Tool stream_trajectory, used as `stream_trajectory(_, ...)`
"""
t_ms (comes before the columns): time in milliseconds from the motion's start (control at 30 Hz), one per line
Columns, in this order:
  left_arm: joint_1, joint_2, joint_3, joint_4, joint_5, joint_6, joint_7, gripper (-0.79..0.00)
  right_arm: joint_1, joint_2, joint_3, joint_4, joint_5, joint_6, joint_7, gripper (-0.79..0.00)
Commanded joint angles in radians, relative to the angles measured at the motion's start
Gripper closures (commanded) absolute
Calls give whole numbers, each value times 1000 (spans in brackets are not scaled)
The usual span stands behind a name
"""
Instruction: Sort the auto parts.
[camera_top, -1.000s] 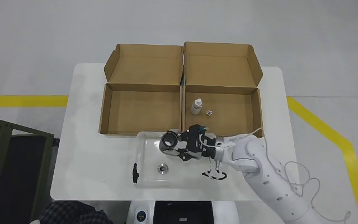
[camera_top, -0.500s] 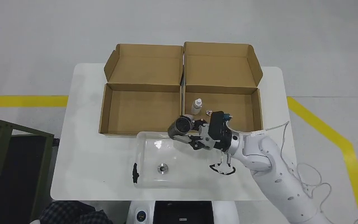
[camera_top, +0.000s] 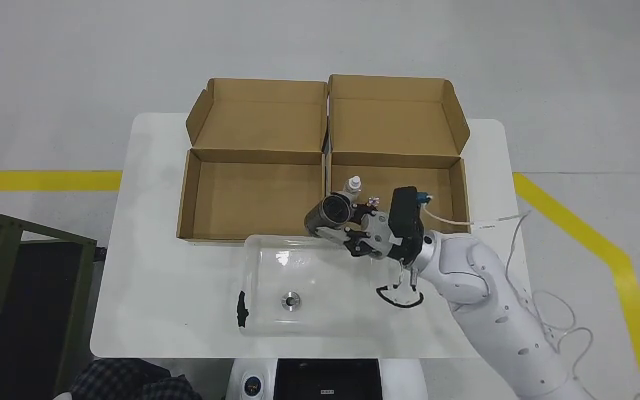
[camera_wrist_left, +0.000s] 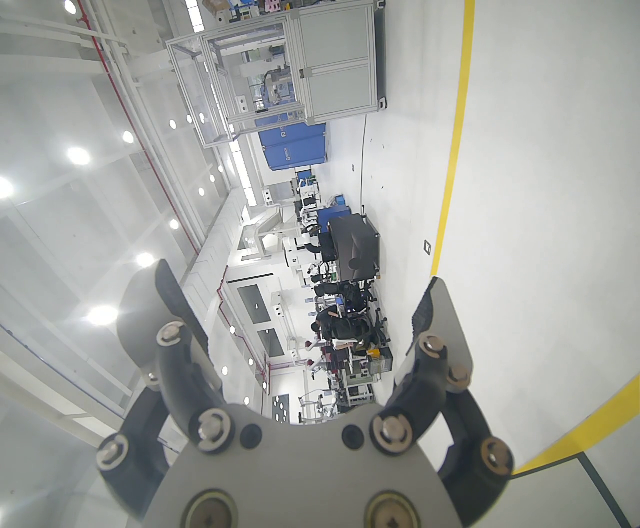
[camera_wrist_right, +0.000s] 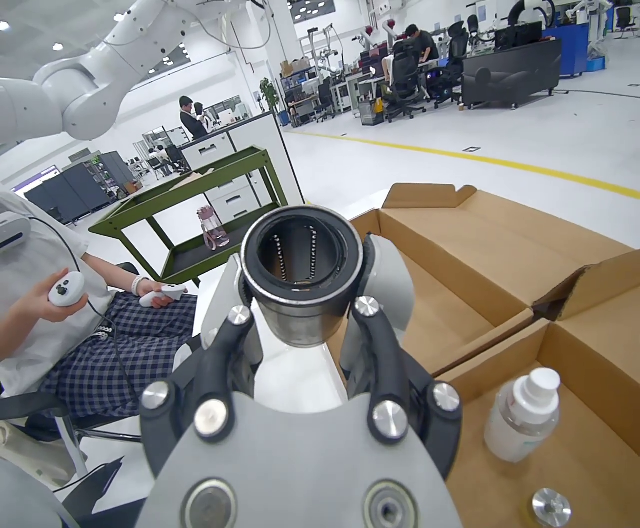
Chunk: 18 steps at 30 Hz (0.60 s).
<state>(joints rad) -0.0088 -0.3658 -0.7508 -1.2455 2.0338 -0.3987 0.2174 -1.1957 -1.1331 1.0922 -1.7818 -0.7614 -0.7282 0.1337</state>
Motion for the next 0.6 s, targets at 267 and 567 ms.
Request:
stream_trajectory(267, 0, 0, 0, 0, 0, 0, 0, -785, 16, -7, -10, -1, -30, 47, 8, 0)
stream_trajectory(567, 0, 0, 0, 0, 0, 0, 0, -785, 64, -20, -58, 3, -118, 132, 60, 0)
